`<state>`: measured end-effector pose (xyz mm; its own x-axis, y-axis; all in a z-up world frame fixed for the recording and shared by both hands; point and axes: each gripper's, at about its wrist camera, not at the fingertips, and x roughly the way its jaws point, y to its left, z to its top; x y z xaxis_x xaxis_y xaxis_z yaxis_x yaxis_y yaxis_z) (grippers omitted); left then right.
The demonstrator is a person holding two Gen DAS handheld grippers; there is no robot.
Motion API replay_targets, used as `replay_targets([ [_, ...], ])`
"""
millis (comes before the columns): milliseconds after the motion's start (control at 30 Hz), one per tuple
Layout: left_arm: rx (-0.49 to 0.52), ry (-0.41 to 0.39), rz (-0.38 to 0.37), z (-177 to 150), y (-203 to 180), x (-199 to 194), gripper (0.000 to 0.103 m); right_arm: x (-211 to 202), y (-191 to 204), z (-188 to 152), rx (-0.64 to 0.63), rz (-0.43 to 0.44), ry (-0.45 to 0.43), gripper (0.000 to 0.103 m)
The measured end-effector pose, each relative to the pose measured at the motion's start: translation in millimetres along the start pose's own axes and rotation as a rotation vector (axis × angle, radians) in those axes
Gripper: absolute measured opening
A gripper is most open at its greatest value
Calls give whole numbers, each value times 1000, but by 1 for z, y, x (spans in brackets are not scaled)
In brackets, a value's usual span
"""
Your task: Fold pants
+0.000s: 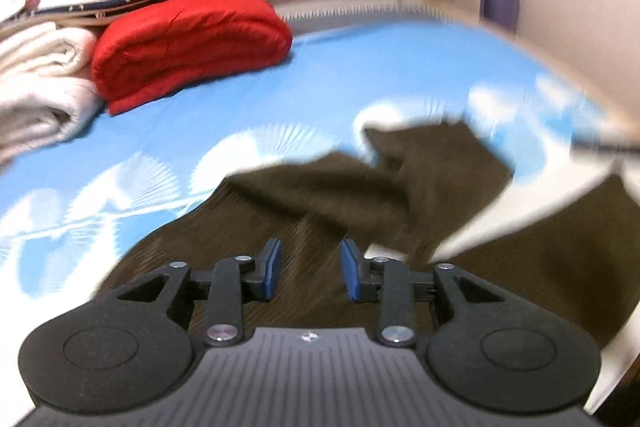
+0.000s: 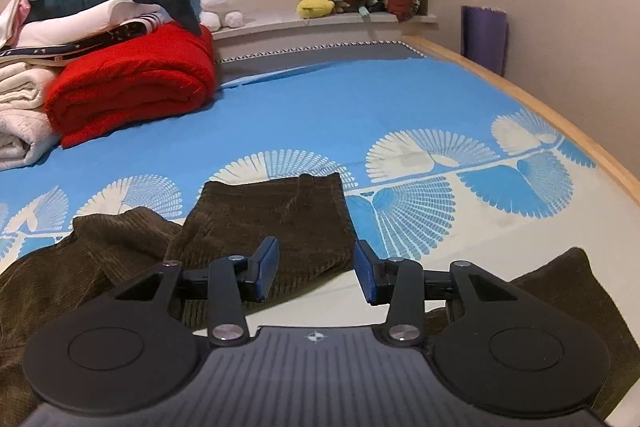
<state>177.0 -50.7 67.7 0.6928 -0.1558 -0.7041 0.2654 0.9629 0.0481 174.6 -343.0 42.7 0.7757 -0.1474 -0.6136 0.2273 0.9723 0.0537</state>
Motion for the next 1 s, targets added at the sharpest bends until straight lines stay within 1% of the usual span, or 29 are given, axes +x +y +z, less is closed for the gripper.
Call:
replay_targets([
  [67,-65,-14,-30,3,2,13,28,4,-4,0,41,-6,16,43],
  [100,-81,-4,-44,0,3,20,25,7,-6,-1,61,-3,24,43],
  [133,-91,42,-45,-1,2,31,21,9,-8,-1,79,3,29,43],
  [167,-111,105,-28,-5,2,44,15,12,-9,-2,87,6,33,42],
  [200,-140,154,-30,-7,2,57,14,16,-10,-2,89,6,37,39],
  [233,-153,179,-55,-7,1,66,14,20,-12,-2,95,12,37,30],
  [267,-157,186,-76,-6,-1,74,14,26,-15,-2,108,21,32,21],
  [333,-150,180,-67,-5,-2,84,14,39,-21,-1,138,20,29,14],
  [400,-166,215,-62,-6,3,96,14,57,-30,-1,180,13,31,14],
  [467,-204,251,-82,-6,10,106,14,80,-37,-1,223,11,57,14],
  [533,-225,271,-96,-7,18,115,14,109,-43,0,251,30,99,15],
  [567,-232,282,-100,-8,21,119,14,123,-44,3,261,41,123,18],
  [600,-245,291,-105,-11,26,124,14,137,-46,6,267,67,125,18],
  [633,-260,298,-113,-13,32,128,14,151,-48,9,263,75,127,20],
  [700,-290,338,-141,-14,37,142,17,179,-53,14,257,40,149,26],
  [767,-308,354,-152,-15,38,151,20,203,-60,18,273,57,178,37],
  [833,-289,361,-172,-16,32,159,26,226,-65,19,293,78,217,44],
  [867,-274,361,-181,-16,28,162,36,237,-67,20,297,94,231,44],
  [900,-260,359,-186,-16,25,166,49,246,-67,20,293,108,239,45],
  [967,-216,356,-188,-15,16,173,59,259,-67,21,277,99,243,45],
  [1000,-194,359,-180,-15,12,177,59,265,-66,21,268,101,244,46],
])
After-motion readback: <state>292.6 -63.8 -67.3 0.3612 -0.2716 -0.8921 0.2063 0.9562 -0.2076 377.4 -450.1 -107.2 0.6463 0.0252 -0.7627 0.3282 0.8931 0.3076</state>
